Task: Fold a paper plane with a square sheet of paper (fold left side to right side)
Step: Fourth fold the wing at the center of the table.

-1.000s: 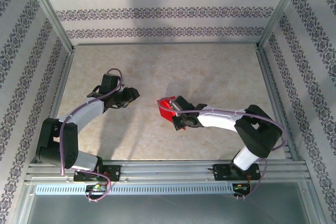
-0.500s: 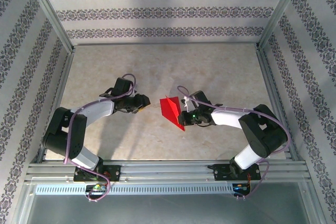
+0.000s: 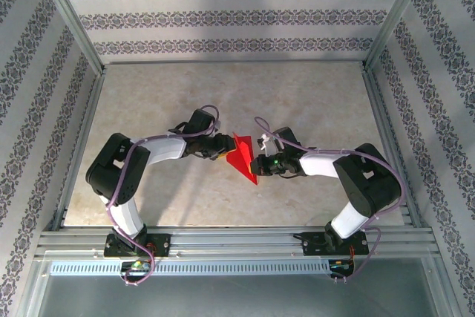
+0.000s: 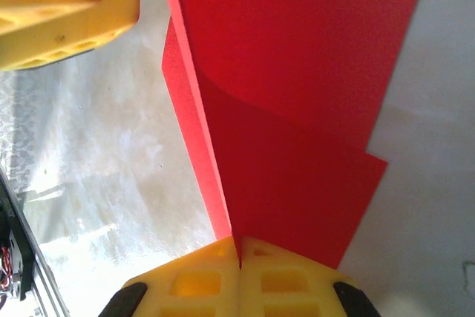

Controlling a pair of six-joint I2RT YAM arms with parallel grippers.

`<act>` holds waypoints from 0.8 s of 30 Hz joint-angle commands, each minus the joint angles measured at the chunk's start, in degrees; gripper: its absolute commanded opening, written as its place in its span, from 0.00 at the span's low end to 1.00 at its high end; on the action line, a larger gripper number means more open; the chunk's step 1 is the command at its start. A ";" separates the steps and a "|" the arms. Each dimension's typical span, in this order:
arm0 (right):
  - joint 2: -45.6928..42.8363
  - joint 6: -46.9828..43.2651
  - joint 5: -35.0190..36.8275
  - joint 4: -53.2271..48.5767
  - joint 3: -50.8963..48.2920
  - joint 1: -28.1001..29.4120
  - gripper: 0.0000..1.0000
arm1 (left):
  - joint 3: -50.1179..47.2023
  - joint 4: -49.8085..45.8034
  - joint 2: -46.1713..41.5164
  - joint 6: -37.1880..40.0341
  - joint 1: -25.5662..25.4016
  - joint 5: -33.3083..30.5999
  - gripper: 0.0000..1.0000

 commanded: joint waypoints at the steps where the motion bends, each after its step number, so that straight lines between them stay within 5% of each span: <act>1: 1.01 0.29 -1.21 1.69 -0.85 -0.21 0.06 | 2.53 2.23 1.68 -1.43 -1.38 0.05 0.43; 24: 1.71 1.00 -1.03 2.40 -0.94 -0.30 0.07 | 8.82 -1.51 7.84 0.56 -2.80 -1.60 0.43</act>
